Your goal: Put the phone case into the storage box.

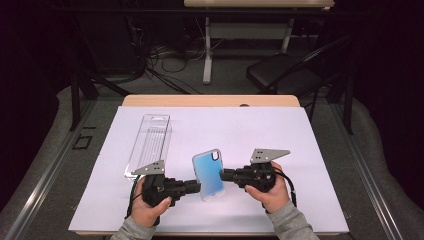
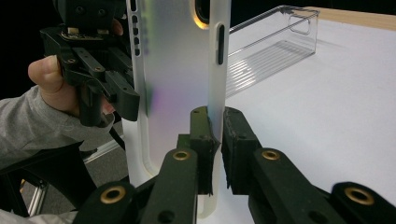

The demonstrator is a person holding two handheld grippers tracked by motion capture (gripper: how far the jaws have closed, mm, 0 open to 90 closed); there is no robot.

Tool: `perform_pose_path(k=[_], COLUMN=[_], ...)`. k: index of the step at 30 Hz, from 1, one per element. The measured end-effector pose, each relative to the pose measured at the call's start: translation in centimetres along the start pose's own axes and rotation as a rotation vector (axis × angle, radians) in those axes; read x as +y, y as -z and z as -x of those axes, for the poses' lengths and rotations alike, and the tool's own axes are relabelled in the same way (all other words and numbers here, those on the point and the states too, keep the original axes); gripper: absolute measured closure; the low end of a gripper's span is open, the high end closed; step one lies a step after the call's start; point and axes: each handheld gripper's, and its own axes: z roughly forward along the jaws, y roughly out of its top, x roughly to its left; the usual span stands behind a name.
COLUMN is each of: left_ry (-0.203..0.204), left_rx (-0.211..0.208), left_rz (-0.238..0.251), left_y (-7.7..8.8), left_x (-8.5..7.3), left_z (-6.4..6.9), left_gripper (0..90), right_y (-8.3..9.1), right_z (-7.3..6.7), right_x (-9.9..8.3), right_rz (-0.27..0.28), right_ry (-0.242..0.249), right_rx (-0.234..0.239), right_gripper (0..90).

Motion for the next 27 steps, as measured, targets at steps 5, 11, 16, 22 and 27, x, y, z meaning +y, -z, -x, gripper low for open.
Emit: perform_pose_path(k=[5, 11, 16, 22, 27], left_ry=[-0.001, -0.003, -0.009, 0.003, 0.008], left_rx=[-0.001, 0.000, 0.004, 0.004, 0.001], left_rz=[0.005, 0.007, 0.011, 0.022, 0.042], left_y=[0.04, 0.03, 0.02, 0.01, 0.27], left_x=[0.00, 0.00, 0.00, -0.04, 0.01], left_z=[-0.02, -0.06, -0.09, -0.19, -0.32], left_gripper=[81.3, 81.2, 81.2, 80.2, 75.0], right_y=[0.01, 0.00, 0.03, 0.01, -0.04], right_z=[-0.02, -0.06, -0.14, -0.18, -0.20], right_x=[0.02, 0.01, 0.02, 0.01, -0.04], right_rz=[0.004, 0.010, 0.016, 0.016, 0.002], right_ry=[0.002, 0.003, 0.007, 0.014, 0.014], right_rx=[-0.001, -0.005, -0.011, -0.019, -0.032], right_gripper=[83.8, 83.9, 83.9, 83.9, 84.0])
